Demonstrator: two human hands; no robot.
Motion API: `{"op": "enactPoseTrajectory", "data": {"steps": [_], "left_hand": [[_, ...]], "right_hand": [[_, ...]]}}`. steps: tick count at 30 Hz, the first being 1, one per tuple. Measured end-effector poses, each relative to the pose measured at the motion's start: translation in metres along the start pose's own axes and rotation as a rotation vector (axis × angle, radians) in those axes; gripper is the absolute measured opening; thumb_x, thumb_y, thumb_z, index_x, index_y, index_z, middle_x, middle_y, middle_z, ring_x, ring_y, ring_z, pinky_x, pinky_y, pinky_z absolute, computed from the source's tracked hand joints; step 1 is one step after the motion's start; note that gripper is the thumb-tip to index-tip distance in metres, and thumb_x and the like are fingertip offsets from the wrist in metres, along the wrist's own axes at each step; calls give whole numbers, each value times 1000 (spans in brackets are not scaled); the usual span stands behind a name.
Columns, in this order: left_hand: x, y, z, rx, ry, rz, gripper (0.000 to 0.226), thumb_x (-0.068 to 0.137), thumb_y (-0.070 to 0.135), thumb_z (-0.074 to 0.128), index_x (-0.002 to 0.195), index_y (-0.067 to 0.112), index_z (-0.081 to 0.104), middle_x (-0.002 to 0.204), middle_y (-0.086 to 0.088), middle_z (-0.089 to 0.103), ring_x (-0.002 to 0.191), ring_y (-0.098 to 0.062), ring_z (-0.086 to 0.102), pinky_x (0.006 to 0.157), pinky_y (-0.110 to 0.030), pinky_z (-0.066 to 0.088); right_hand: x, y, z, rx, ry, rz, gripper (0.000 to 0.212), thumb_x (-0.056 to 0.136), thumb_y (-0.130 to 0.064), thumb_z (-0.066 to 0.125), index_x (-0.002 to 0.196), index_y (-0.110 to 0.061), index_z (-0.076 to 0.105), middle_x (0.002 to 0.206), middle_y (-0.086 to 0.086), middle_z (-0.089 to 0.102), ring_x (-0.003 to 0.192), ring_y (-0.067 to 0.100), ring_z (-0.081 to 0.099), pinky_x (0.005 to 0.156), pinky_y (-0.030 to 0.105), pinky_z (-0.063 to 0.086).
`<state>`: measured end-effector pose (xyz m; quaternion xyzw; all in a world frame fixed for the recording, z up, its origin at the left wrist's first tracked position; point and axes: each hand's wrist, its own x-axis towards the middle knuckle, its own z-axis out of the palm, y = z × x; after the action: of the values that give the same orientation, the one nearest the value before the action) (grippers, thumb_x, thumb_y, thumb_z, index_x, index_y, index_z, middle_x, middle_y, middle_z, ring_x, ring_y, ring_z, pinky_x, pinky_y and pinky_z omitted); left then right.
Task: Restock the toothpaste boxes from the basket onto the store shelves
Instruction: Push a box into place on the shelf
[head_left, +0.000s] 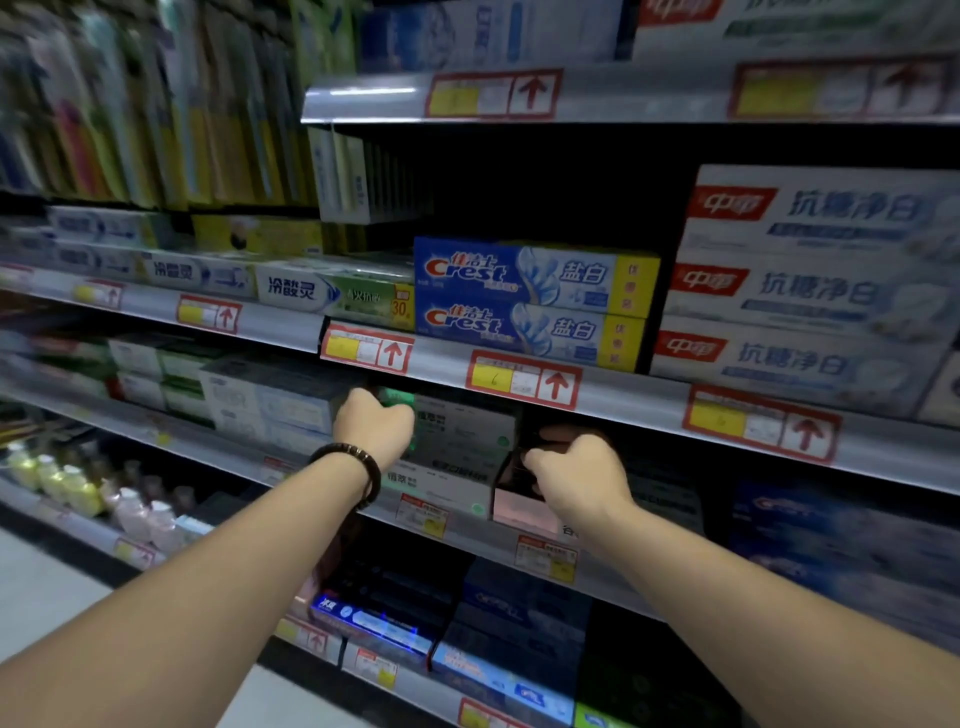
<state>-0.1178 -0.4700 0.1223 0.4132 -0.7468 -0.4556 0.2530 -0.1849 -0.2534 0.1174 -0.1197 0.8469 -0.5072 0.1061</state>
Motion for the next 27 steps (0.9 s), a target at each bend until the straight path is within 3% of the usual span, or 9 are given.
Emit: {"op": "enactPoseTrajectory", "data": {"steps": [3, 5, 7, 10, 14, 18, 22, 25, 27], "left_hand": [[-28, 6, -6, 18, -45, -1, 35, 93, 23, 65, 121, 8, 50, 119, -12, 61, 105, -34, 59, 91, -42, 51], [-48, 5, -7, 32, -64, 13, 50, 92, 25, 68, 136, 9, 49, 128, -13, 61, 111, -35, 62, 95, -40, 52], [-70, 4, -7, 10, -94, 13, 63, 92, 25, 69, 149, 11, 44, 136, -13, 60, 114, -33, 63, 98, -38, 52], [-106, 9, -10, -24, -148, 21, 60, 96, 22, 67, 151, 13, 43, 138, -10, 59, 105, -23, 59, 93, -33, 48], [-153, 16, -11, -72, -207, 22, 50, 100, 22, 63, 146, 16, 44, 117, 0, 61, 95, -19, 61, 85, -34, 52], [-198, 21, -9, -110, -284, 0, 40, 99, 24, 65, 135, 23, 48, 119, -6, 64, 104, -26, 65, 94, -45, 58], [-252, 28, -2, -161, -332, 5, 25, 101, 20, 60, 123, 25, 51, 110, -5, 67, 98, -30, 69, 86, -48, 58], [-300, 32, 10, -226, -358, -13, 23, 98, 18, 63, 117, 29, 54, 108, -5, 69, 92, -25, 68, 75, -42, 56], [-329, 33, 21, -253, -386, -13, 24, 96, 17, 64, 116, 27, 55, 106, -3, 69, 92, -23, 69, 79, -43, 56]], "right_hand": [[-19, 2, -10, 31, -5, -24, 13, 98, -21, 71, 92, -14, 62, 93, 11, 71, 85, 29, 71, 62, 31, 49], [-35, 7, -17, 42, -27, -39, 17, 99, -19, 71, 94, -22, 56, 97, 8, 72, 90, 30, 72, 69, 35, 53], [-51, 13, -24, 48, -34, -54, 17, 99, -22, 73, 111, -26, 61, 106, 2, 72, 95, 26, 73, 80, 38, 60], [-75, 22, -41, 65, -39, -41, 32, 96, -27, 75, 127, -23, 68, 119, -4, 69, 102, 21, 72, 93, 43, 62], [-110, 30, -72, 102, -31, -14, 23, 98, -27, 74, 120, -27, 66, 115, -5, 70, 90, 17, 75, 83, 45, 65], [-144, 41, -109, 129, -39, -17, 19, 99, -24, 73, 117, -23, 67, 108, -1, 72, 93, 19, 74, 81, 43, 66], [-181, 54, -145, 144, -55, -17, 13, 101, -20, 71, 113, -23, 66, 107, 3, 73, 95, 22, 74, 84, 45, 65], [-206, 68, -169, 152, -45, -21, 15, 100, -22, 72, 114, -24, 68, 104, 2, 75, 94, 18, 76, 81, 42, 66], [-222, 79, -182, 148, -37, -33, 13, 99, -23, 73, 112, -26, 70, 101, 1, 77, 91, 16, 76, 79, 41, 66]]}}
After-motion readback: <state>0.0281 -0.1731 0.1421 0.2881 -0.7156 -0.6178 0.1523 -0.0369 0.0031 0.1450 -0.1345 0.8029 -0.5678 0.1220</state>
